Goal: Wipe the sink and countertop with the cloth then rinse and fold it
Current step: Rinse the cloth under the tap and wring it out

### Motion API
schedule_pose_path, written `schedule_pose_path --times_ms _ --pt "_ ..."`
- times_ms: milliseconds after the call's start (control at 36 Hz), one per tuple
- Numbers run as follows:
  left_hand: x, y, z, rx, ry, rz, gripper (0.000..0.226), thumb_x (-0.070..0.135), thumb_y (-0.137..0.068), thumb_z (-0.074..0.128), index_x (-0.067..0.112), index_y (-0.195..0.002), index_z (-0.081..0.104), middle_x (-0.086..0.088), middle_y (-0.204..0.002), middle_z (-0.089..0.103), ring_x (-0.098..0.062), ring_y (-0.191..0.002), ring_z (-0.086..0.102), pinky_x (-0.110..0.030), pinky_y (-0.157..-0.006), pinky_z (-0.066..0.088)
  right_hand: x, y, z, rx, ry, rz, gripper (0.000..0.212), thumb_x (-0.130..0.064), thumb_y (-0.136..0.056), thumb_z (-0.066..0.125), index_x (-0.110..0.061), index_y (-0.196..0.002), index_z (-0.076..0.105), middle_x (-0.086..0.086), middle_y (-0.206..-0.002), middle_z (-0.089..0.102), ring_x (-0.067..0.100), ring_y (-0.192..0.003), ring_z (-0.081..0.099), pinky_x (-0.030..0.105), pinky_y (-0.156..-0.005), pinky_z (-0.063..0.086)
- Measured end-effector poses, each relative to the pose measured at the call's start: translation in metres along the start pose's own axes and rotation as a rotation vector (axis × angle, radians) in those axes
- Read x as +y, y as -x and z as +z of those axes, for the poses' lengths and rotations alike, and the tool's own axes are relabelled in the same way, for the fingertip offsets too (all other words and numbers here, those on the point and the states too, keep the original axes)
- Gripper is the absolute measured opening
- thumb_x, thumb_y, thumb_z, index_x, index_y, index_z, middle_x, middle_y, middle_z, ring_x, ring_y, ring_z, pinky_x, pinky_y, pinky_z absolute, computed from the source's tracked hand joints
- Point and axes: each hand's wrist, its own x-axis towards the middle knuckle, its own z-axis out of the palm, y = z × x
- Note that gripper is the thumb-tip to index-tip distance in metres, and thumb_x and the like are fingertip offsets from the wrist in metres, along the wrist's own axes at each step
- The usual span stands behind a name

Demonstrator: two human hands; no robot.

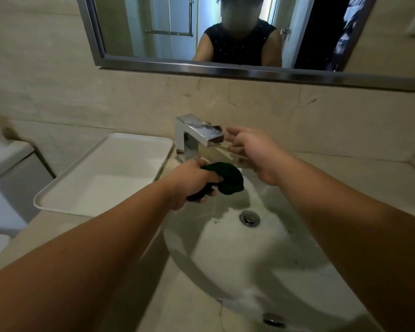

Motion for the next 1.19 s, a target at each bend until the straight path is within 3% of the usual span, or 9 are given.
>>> schedule_pose_path --times_ms 194,250,306,444,583,694,889,1083,1194 --pt "0.019 0.019 0.023 -0.241 0.448 -0.270 0.033 0.027 -0.107 0.052 0.002 -0.126 0.059 -0.006 -0.077 0.064 -0.010 -0.057 0.056 -0.015 -0.034 0.037 0.046 0.081 -0.029 -0.216 0.742 -0.349 0.110 -0.004 -0.081 0.064 -0.051 -0.161 0.005 -0.013 -0.172 0.010 0.013 -0.153 0.025 0.036 -0.119 0.036" --pt "0.030 0.024 0.028 -0.358 0.502 -0.286 0.028 0.028 -0.105 0.052 0.003 -0.114 0.060 -0.006 -0.078 0.061 -0.010 -0.055 0.053 -0.014 -0.032 0.032 0.059 0.093 -0.033 -0.121 0.913 -0.452 0.119 -0.010 -0.080 0.072 -0.055 -0.157 -0.007 -0.020 -0.171 -0.010 0.021 -0.154 0.020 0.040 -0.115 0.040" --pt "0.041 0.030 0.033 -0.500 0.446 -0.278 0.020 0.025 -0.099 0.056 0.007 -0.106 0.058 -0.006 -0.078 0.057 -0.009 -0.052 0.050 -0.014 -0.033 0.029 0.065 0.098 -0.037 0.086 1.030 -0.633 0.115 -0.015 -0.082 0.077 -0.045 -0.162 0.000 -0.010 -0.172 -0.002 0.030 -0.146 0.033 0.043 -0.106 0.048" --pt "0.069 0.044 0.048 -0.677 -0.129 -0.206 0.007 0.006 -0.090 0.065 0.008 -0.097 0.061 -0.002 -0.070 0.052 -0.010 -0.050 0.043 -0.016 -0.033 0.027 0.047 0.094 -0.047 0.161 1.038 -0.727 0.090 -0.015 -0.087 0.072 -0.039 -0.159 0.024 0.001 -0.142 0.052 0.026 -0.112 0.063 0.045 -0.079 0.058" --pt "0.077 0.043 0.077 -0.299 -0.980 0.008 0.022 0.018 -0.092 0.071 0.012 -0.074 0.060 -0.004 -0.060 0.053 -0.020 -0.047 0.045 -0.022 -0.043 0.032 0.023 0.098 -0.044 0.028 1.241 -0.421 0.023 -0.028 -0.091 0.064 -0.025 -0.110 0.051 0.001 -0.098 0.066 0.027 -0.085 0.063 0.037 -0.059 0.047" --pt "0.068 0.044 0.086 -0.099 -1.382 0.345 0.019 0.026 -0.095 0.064 0.010 -0.103 0.071 -0.006 -0.088 0.071 -0.027 -0.080 0.067 -0.030 -0.059 0.050 0.020 0.092 -0.044 -0.108 1.011 -0.131 0.017 -0.024 -0.079 0.074 -0.017 -0.085 0.060 0.000 -0.073 0.062 0.024 -0.065 0.059 0.029 -0.049 0.041" --pt "0.032 0.043 0.074 0.172 -1.379 0.948 0.031 0.029 -0.097 0.059 0.023 -0.126 0.054 -0.001 -0.095 0.058 -0.030 -0.066 0.060 -0.033 -0.046 0.040 0.016 0.099 -0.061 -0.324 0.129 0.301 0.023 0.000 -0.085 0.069 -0.008 -0.104 0.063 0.005 -0.073 0.055 0.011 -0.052 0.045 0.020 -0.039 0.027" --pt "0.032 0.034 0.051 0.210 -1.013 0.496 0.016 0.027 -0.095 0.059 0.023 -0.110 0.060 -0.001 -0.090 0.067 -0.026 -0.081 0.066 -0.037 -0.064 0.053 0.016 0.101 -0.060 0.017 -0.625 0.201 0.017 0.015 -0.085 0.070 0.012 -0.101 0.064 0.029 -0.118 0.064 0.035 -0.102 0.075 0.031 -0.083 0.064" --pt "0.034 0.030 0.047 0.062 -0.538 0.179 0.012 0.022 -0.093 0.065 0.017 -0.104 0.068 -0.004 -0.076 0.061 -0.019 -0.057 0.054 -0.027 -0.047 0.041 0.022 0.105 -0.046 0.092 -0.347 -0.040 0.028 0.007 -0.084 0.074 -0.004 -0.108 0.068 0.020 -0.119 0.071 0.029 -0.109 0.073 0.038 -0.101 0.057"
